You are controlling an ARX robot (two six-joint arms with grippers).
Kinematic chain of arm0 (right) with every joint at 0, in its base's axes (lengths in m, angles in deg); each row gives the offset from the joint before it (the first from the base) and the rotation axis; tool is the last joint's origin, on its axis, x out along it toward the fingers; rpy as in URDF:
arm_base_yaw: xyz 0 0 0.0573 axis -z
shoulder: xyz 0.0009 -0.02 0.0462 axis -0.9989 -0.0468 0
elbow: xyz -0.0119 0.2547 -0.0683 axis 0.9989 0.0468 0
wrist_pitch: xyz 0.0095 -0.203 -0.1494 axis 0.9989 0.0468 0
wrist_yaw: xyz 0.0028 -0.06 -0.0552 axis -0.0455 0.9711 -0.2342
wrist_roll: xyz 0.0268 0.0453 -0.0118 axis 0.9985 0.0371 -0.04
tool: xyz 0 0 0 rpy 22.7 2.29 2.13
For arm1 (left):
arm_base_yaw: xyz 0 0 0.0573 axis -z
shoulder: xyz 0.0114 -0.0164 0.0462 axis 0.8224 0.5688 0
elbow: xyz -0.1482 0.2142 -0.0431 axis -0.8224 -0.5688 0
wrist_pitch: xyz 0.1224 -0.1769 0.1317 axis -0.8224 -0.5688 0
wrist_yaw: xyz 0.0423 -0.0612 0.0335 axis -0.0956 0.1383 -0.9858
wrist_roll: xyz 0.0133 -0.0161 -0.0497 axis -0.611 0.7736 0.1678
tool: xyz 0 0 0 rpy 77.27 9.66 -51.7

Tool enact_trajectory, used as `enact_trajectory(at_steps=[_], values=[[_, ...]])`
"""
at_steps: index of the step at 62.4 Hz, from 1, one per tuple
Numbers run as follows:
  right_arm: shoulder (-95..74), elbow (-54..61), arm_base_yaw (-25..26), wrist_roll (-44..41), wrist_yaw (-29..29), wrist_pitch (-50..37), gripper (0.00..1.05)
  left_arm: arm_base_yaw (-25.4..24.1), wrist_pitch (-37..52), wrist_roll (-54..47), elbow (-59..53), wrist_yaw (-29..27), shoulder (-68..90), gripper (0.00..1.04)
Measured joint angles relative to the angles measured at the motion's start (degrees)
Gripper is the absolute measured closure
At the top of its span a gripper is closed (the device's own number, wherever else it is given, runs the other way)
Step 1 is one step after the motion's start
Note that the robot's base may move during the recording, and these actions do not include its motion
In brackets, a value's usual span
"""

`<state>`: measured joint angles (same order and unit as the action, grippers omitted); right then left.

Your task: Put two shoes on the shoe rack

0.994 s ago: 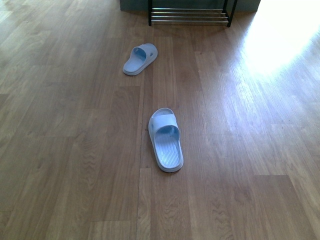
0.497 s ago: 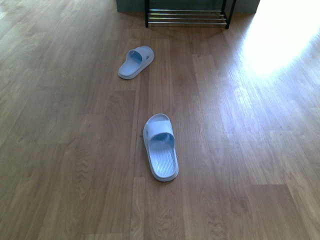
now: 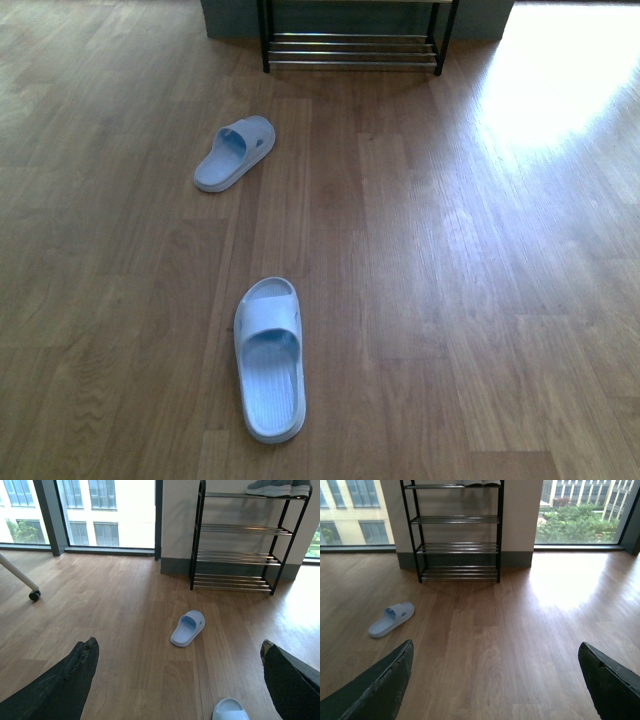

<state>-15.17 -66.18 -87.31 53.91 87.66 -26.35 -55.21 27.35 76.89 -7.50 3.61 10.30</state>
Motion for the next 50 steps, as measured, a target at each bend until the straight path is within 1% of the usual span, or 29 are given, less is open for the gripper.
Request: enact_trajectory(at_steps=[24,25,27,28,29,30,31,32,34,38,40,45,50], values=[[0.0,0.0,0.0,0.0,-0.1,0.0,0.09,0.0,0.0,0.0,0.0,-0.1,0.0,0.09],[0.0,0.0,0.0,0.0,0.0,0.0,0.09,0.1,-0.1,0.3,0.0,-0.5,0.1,0.09],[0.0,0.0,0.0,0.0,0.0,0.0,0.09,1.5,-3.7,2.3,1.3,-5.9,2.1,0.09],[0.0,0.0,0.0,0.0,-0.1,0.0,0.09,3.3,-7.4,4.9,2.8,-10.1,4.4,0.09],[-0.1,0.0,0.0,0.0,0.0,0.0,0.09,4.2,-9.0,6.0,3.6,-12.2,6.0,0.09],[-0.1,0.0,0.0,0.0,0.1,0.0,0.09,6.0,-11.5,7.8,5.2,-16.2,9.7,0.09],[-0.1,0.0,0.0,0.0,0.1,0.0,0.09,6.7,-12.4,9.0,5.9,-17.2,11.7,0.09],[0.0,0.0,0.0,0.0,0.1,0.0,0.09,7.6,-12.8,11.2,7.0,-20.7,15.9,0.09],[0.0,0.0,0.0,0.0,-0.1,0.0,0.09,7.9,-11.7,14.6,8.1,-23.7,22.1,0.09],[0.0,0.0,0.0,0.0,0.0,0.0,0.09,7.1,-6.4,18.3,10.6,-23.2,36.9,0.09],[0.0,0.0,0.0,0.0,0.0,0.0,0.09,6.6,-3.0,19.1,12.9,-21.1,47.2,0.09],[0.0,0.0,0.0,0.0,0.0,0.0,0.09,7.3,0.3,18.4,16.7,-19.9,60.4,0.09],[0.0,0.0,0.0,0.0,0.0,0.0,0.09,8.9,2.6,15.7,21.1,-16.4,74.5,0.09]])
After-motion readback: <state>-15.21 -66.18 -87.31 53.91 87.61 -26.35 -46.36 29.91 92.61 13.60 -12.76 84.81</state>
